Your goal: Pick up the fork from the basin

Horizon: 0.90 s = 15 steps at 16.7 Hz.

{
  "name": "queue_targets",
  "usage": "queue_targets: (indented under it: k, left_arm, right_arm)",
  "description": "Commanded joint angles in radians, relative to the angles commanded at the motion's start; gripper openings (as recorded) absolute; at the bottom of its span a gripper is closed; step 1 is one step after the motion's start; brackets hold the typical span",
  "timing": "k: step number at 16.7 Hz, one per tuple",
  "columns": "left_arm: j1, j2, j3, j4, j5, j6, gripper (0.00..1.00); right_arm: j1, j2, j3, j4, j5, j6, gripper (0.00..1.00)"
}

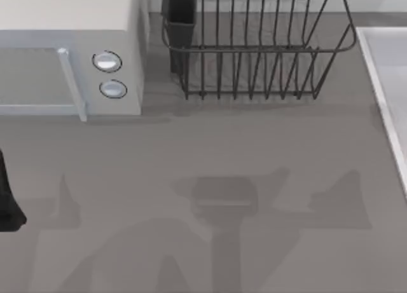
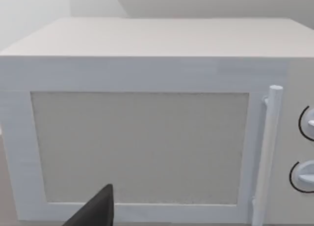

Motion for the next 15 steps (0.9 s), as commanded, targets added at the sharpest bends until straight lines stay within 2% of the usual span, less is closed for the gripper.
queue_targets:
  k: [9,15]
  left_arm:
    - [0.0,0.0,0.0,0.0,0.0,0.0,1.0]
    - [0.0,0.0,0.0,0.0,0.0,0.0,1.0]
  right_arm:
    - [-0.093,0.864,0.79,-0.465,0.004,-0.085,1.0]
    - [-0.132,1.188,1.094,-0.639,0.006,-0.112,1.0]
